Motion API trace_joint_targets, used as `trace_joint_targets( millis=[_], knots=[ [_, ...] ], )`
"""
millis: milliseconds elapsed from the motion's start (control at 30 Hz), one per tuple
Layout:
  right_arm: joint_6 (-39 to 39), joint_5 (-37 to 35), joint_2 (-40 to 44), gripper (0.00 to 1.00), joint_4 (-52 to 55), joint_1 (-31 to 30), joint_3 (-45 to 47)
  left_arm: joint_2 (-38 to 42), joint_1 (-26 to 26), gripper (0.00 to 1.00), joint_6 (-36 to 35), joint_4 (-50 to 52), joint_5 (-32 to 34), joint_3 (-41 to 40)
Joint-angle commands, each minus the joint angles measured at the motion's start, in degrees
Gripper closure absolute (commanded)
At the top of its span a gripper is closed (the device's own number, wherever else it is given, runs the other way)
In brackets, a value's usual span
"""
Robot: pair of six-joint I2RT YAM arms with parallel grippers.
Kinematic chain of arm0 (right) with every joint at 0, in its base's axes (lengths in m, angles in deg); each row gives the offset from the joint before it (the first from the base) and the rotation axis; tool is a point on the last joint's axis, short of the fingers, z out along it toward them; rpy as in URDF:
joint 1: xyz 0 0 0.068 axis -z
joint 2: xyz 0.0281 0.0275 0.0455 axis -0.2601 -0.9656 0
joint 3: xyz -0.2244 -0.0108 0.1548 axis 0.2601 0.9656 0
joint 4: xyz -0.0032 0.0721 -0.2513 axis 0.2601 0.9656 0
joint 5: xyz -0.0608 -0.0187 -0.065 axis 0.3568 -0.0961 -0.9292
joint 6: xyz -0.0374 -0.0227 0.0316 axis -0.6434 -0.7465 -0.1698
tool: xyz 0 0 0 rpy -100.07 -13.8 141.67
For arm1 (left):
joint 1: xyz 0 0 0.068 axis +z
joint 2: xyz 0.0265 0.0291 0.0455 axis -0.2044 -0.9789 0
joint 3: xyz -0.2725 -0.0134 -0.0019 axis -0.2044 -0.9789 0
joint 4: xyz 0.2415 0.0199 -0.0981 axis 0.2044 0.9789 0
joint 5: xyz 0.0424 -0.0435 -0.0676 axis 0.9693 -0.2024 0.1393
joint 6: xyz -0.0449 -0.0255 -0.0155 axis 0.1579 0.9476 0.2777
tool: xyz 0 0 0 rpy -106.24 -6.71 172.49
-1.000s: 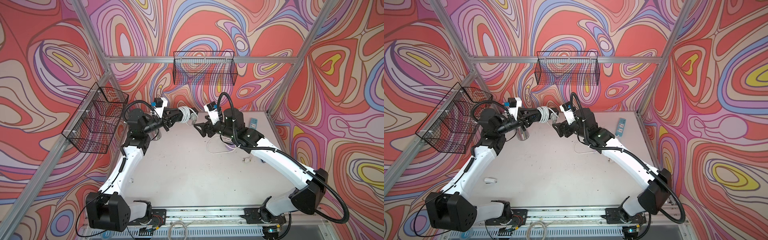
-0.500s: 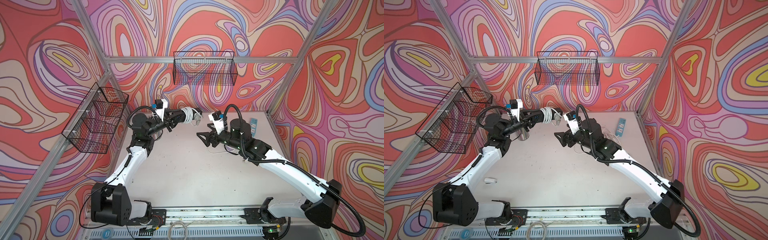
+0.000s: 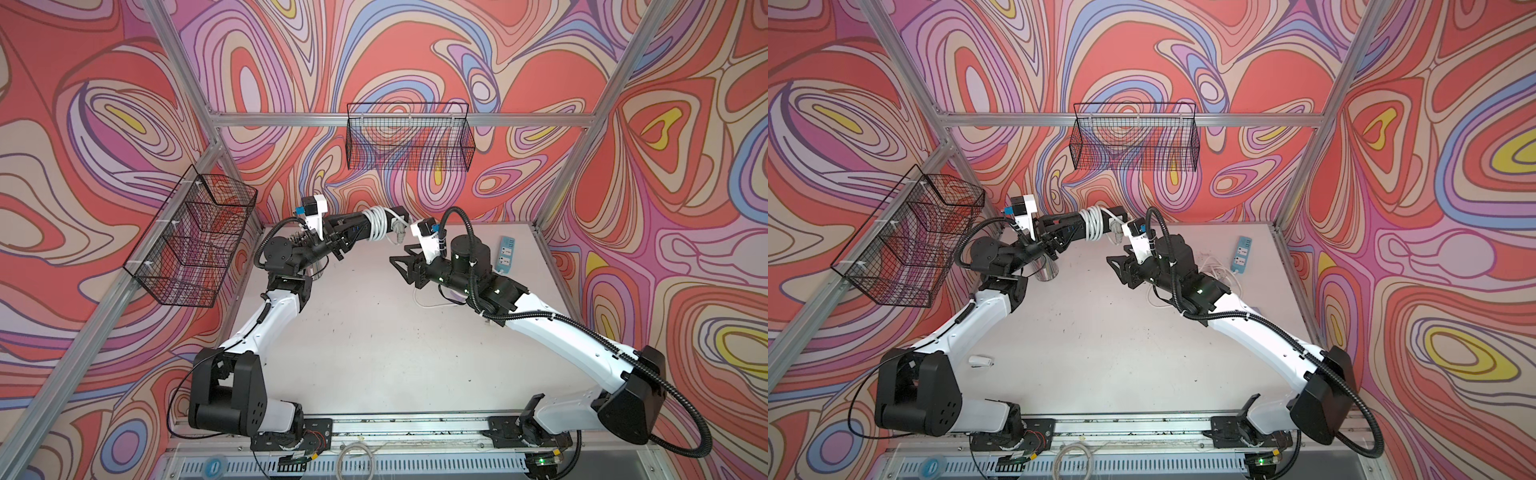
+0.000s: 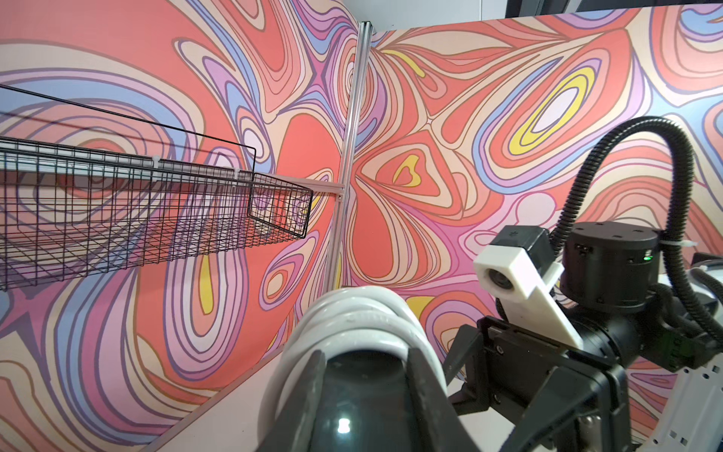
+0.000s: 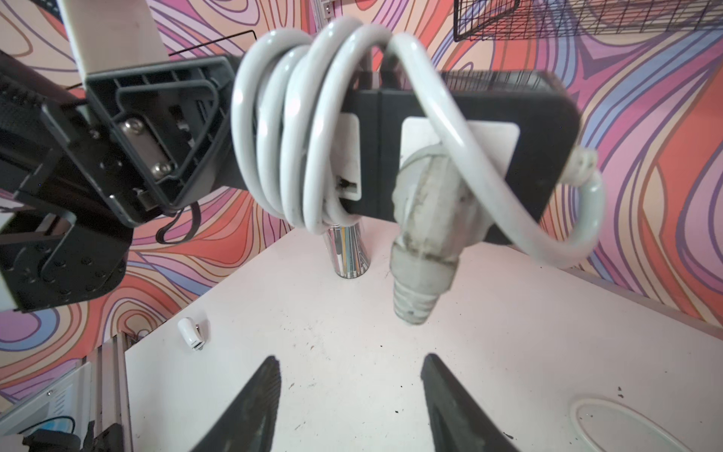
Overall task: Unwrap the cord wrapped around the power strip
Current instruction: Unwrap the power cord from the power strip.
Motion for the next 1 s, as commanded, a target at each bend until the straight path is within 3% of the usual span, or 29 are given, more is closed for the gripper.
trace_joint_targets(
  millis=[0,400,700,967],
  knots=[
    [-0.3,0.3,-0.2,0.44,-2.5,-0.4,-3.1,1.7,-0.5,1.00,2.0,-7.9,-0.1,0.8],
    [-1.7,-0.2,-1.8,0.56,-1.5,-0.4,-6.0,1.8,-1.7,1.00,2.5,-8.5,-0.4,0.9],
    [-2.8,-2.7,0.3,0.54,2.0,-0.4,-5.8,3.2,-1.7,1.00,-0.2,-5.8,0.0,0.4],
    [-3.7,-4.7,0.5,0.52,2.3,-0.3,-5.5,2.8,-1.8,1.00,1.7,-7.6,-0.2,0.7]
  ],
)
